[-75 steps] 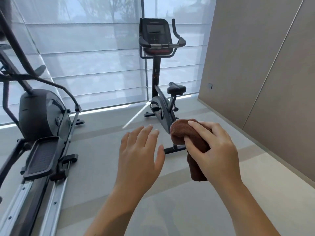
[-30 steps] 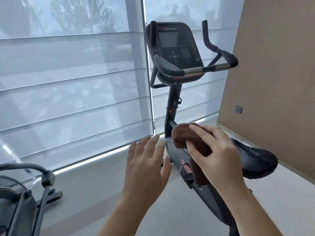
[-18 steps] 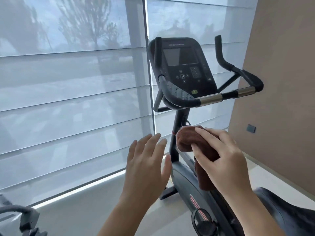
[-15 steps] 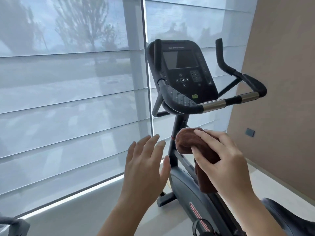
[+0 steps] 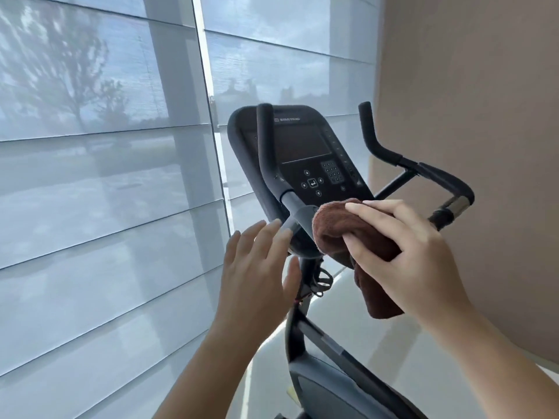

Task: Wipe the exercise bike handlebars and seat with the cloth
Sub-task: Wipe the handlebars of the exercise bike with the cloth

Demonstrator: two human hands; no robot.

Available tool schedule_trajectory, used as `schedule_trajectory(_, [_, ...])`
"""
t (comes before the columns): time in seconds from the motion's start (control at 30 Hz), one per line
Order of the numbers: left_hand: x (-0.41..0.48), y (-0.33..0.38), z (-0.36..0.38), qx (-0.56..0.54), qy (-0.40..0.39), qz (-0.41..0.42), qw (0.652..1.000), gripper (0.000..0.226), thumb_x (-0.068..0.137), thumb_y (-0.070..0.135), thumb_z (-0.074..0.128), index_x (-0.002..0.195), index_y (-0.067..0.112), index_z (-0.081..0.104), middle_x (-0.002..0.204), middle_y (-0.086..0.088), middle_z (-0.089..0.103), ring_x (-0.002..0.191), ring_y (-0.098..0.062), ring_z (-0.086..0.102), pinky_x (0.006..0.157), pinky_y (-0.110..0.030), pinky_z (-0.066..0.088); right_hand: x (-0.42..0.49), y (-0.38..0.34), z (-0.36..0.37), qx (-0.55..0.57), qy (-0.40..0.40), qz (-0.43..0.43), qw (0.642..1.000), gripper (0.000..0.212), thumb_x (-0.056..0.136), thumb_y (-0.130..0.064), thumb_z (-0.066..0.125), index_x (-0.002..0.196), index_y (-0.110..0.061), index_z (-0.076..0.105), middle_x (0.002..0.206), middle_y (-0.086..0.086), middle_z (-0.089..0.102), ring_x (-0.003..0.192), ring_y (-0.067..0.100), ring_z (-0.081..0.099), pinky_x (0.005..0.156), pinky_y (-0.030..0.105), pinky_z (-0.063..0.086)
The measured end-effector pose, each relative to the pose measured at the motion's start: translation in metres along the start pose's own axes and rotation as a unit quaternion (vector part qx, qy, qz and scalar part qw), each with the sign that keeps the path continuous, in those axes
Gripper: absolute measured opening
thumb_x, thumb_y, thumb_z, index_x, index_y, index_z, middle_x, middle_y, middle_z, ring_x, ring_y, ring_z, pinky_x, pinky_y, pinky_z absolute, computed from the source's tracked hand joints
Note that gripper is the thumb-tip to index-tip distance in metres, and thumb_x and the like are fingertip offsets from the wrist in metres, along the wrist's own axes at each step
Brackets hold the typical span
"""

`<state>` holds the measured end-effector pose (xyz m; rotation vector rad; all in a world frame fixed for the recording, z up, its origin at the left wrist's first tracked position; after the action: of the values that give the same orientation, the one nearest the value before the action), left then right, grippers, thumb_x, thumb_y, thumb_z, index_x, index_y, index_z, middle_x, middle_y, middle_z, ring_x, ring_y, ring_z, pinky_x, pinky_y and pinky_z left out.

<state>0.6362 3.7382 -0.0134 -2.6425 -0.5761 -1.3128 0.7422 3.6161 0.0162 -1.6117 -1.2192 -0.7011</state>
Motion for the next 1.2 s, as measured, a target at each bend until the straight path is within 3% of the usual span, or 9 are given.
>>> schedule_trajectory(0.07, [0.021,-0.024,0.004,-0.007,0.008,0.023,1.0,0.032,0.084,0.024,0.05,0.109,0.008,0.061,0.116,-0.01,0.063,0.11,-0.031,0.054,0.095,-0.048,0.04,0.021,-0.006,0.021,-0.004,0.007,0.014,1.0,0.036,0.078,-0.036,0.061,0.111,-0.023,0.066,0.108,0.001,0.064,0.099,0.022,0.061,0.086,0.042,0.051])
schedule_trajectory(0.3, [0.085,-0.098,0.024,-0.032,0.033,0.073,0.996,0.032,0.084,0.024,0.045,0.105,0.006,0.062,0.113,-0.009,0.063,0.107,-0.03,0.055,0.094,-0.035,0.029,0.086,-0.012,0.092,0.028,0.0,0.036,0.999,0.029,0.079,-0.029,0.067,0.108,-0.027,0.067,0.105,-0.004,0.065,0.101,0.011,0.06,0.09,0.029,0.047])
schedule_trajectory(0.57, [0.142,-0.153,0.068,-0.078,0.037,0.063,0.994,0.031,0.08,0.011,0.064,0.111,0.005,0.06,0.115,-0.012,0.063,0.107,-0.033,0.055,0.095,-0.046,0.039,0.147,0.046,0.147,0.06,-0.003,0.125,0.99,0.03,0.082,-0.032,0.062,0.112,-0.032,0.064,0.108,-0.009,0.062,0.102,0.0,0.054,0.089,0.008,0.036])
schedule_trajectory(0.7, [0.175,-0.167,0.084,-0.182,0.045,0.044,0.981,0.036,0.084,0.011,0.061,0.119,0.012,0.056,0.121,-0.003,0.059,0.114,-0.024,0.051,0.098,-0.035,0.034,0.18,0.074,0.167,0.1,0.045,0.145,0.983,0.031,0.085,-0.029,0.061,0.116,-0.031,0.06,0.111,-0.002,0.06,0.105,0.007,0.054,0.096,0.02,0.037])
schedule_trajectory(0.77, [0.191,-0.177,0.092,-0.251,0.05,0.017,0.967,0.039,0.085,0.011,0.059,0.123,0.016,0.053,0.121,0.005,0.056,0.114,-0.014,0.047,0.097,-0.021,0.031,0.2,0.08,0.181,0.128,0.058,0.138,0.98,0.032,0.086,-0.028,0.059,0.118,-0.031,0.058,0.115,0.001,0.058,0.103,0.003,0.054,0.098,0.017,0.036])
schedule_trajectory(0.83, [0.206,-0.186,0.101,-0.308,0.053,-0.009,0.95,0.04,0.087,0.011,0.057,0.125,0.02,0.051,0.117,0.012,0.052,0.112,-0.006,0.046,0.091,-0.006,0.029,0.219,0.083,0.194,0.138,0.07,0.124,0.98,0.032,0.088,-0.027,0.056,0.119,-0.032,0.056,0.117,0.001,0.055,0.097,-0.006,0.051,0.09,0.002,0.032])
schedule_trajectory(0.93, [0.227,-0.198,0.119,-0.413,0.037,-0.053,0.908,0.04,0.089,0.01,0.054,0.125,0.026,0.049,0.117,0.012,0.054,0.11,-0.004,0.05,0.088,-0.012,0.038,0.241,0.086,0.211,0.134,0.066,0.107,0.983,0.034,0.09,-0.025,0.053,0.123,-0.033,0.052,0.115,0.003,0.049,0.091,-0.007,0.048,0.078,-0.007,0.027])
schedule_trajectory(1.07, [0.243,-0.203,0.143,-0.562,0.005,-0.082,0.823,0.039,0.092,0.008,0.05,0.116,0.038,0.051,0.125,0.012,0.055,0.108,0.0,0.055,0.082,-0.018,0.049,0.233,0.084,0.228,0.133,-0.009,0.06,0.989,0.044,0.089,-0.016,0.054,0.125,-0.041,0.044,0.115,0.0,0.045,0.099,-0.013,0.045,0.082,-0.005,0.026])
schedule_trajectory(1.2, [0.25,-0.198,0.157,-0.636,-0.006,-0.064,0.769,0.04,0.092,0.004,0.048,0.112,0.038,0.056,0.114,0.02,0.063,0.102,-0.003,0.06,0.069,-0.02,0.053,0.19,0.098,0.234,0.138,-0.125,0.056,0.981,0.04,0.086,-0.013,0.058,0.113,-0.041,0.055,0.118,-0.007,0.056,0.103,-0.01,0.051,0.087,0.002,0.033])
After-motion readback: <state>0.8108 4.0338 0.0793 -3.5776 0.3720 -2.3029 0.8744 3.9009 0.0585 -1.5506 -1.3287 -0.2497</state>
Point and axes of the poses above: each hand's wrist, its own x-axis towards the middle knuckle, its own z-axis out of the palm, y = z × x, the point moved 10 cm from there along x, towards the middle knuckle
